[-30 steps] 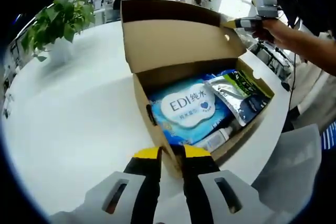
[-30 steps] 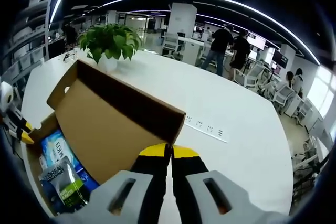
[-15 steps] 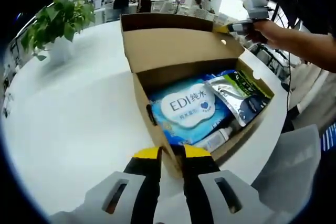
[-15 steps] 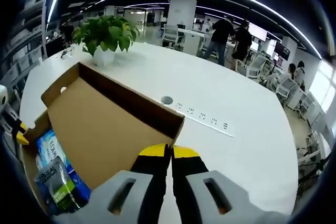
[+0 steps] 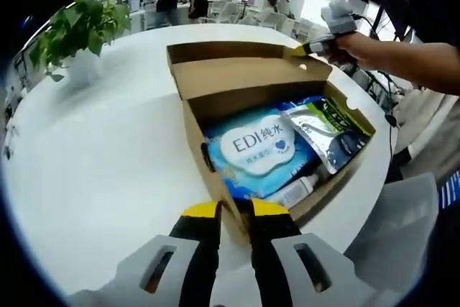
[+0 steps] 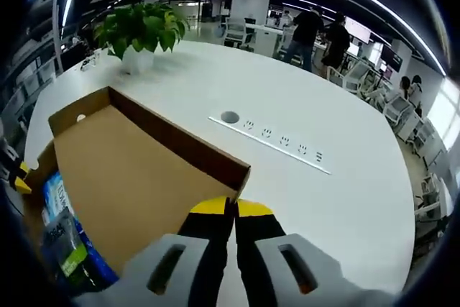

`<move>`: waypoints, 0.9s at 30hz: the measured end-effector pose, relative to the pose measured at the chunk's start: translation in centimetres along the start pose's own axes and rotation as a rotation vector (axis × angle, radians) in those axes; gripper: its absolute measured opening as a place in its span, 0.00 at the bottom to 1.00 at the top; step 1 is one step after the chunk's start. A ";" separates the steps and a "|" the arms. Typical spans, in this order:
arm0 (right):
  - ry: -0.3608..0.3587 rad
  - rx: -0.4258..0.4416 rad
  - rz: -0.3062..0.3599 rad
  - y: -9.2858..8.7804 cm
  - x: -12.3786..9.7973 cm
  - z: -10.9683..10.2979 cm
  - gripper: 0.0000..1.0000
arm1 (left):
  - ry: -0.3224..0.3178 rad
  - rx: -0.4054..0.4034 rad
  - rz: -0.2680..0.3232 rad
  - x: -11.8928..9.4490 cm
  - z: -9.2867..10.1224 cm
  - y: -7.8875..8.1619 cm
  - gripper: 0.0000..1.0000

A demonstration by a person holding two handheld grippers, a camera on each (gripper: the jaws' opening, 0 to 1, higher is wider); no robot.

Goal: Operate the shoe box by opening the lid, removing the specified soft item, and placing it in the target area until the item is outside and the box remains undamaged.

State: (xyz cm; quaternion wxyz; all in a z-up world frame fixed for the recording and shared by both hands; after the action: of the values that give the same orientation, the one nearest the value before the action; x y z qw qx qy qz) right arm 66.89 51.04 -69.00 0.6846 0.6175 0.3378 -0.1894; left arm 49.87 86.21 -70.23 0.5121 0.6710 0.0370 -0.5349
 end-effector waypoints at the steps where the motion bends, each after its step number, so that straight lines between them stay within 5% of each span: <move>1: 0.001 0.000 -0.005 -0.1 0.2 0.0 0.01 | 0.000 -0.001 0.001 0.0 0.0 0.0 0.12; 14: 0.020 0.004 -0.079 -1.3 1.2 0.1 0.01 | 0.002 -0.007 0.002 0.0 0.0 0.0 0.12; 27: 0.019 0.039 0.007 -1.2 -1.2 0.3 0.15 | 0.009 -0.011 0.008 -0.1 -0.1 0.1 0.14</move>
State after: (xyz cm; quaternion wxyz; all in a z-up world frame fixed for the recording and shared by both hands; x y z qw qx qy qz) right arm 65.29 50.32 -68.97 0.6701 0.6335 0.3382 -0.1877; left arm 49.96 86.25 -70.09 0.5177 0.6707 0.0394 -0.5297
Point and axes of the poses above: the point that each gripper's makers call its tool centre point, and the gripper's own axes: x roughly forward along the fingers, z roughly to its right, y roughly out of its top, the point moved 4 cm from there along -x, roughly backward along the fingers, and after that the axes turned 7 degrees about x, right-handed, at the moved point
